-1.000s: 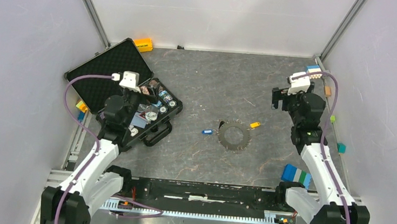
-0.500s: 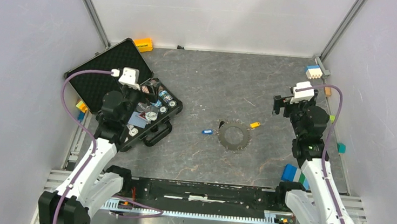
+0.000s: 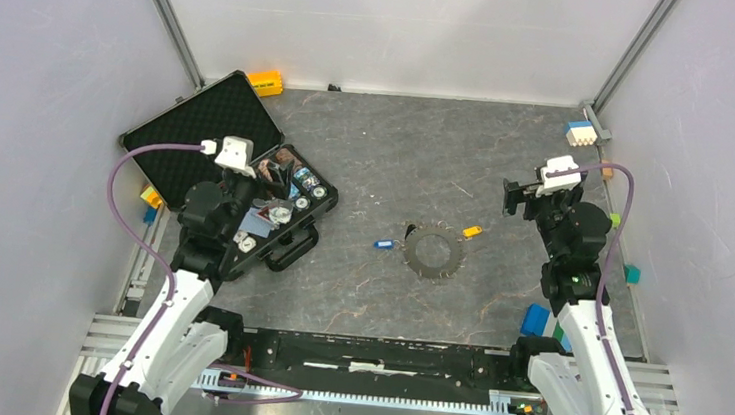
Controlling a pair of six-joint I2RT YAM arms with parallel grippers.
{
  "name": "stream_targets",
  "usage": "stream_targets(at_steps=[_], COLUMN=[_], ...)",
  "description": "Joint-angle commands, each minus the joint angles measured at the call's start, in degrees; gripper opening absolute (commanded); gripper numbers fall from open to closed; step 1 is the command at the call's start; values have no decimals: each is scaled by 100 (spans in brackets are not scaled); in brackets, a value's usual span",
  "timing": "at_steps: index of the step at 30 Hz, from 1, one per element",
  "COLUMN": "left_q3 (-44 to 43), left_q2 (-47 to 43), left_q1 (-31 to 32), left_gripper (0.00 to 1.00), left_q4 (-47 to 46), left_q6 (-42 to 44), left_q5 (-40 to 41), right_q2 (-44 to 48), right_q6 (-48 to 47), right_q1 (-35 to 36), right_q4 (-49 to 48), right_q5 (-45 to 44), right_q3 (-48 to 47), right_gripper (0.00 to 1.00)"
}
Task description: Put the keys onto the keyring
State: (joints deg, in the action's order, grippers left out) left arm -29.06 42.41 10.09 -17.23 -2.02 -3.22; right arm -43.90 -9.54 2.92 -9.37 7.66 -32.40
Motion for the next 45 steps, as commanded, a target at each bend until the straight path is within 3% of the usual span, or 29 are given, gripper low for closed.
stream_targets(at_steps=[1, 45], left_q3=[-158, -221], left_q2=[-80, 85], left_q1=[-24, -68], left_gripper=[100, 100], left_q4=[194, 390], left_q6=[-9, 0], left_q5=[-84, -111], right_q2=[66, -40], right_q6=[-83, -132], right_q1=[-15, -13], right_q4=[-189, -147], right_q5=[219, 400], right_q3=[45, 55], right_gripper=[98, 98])
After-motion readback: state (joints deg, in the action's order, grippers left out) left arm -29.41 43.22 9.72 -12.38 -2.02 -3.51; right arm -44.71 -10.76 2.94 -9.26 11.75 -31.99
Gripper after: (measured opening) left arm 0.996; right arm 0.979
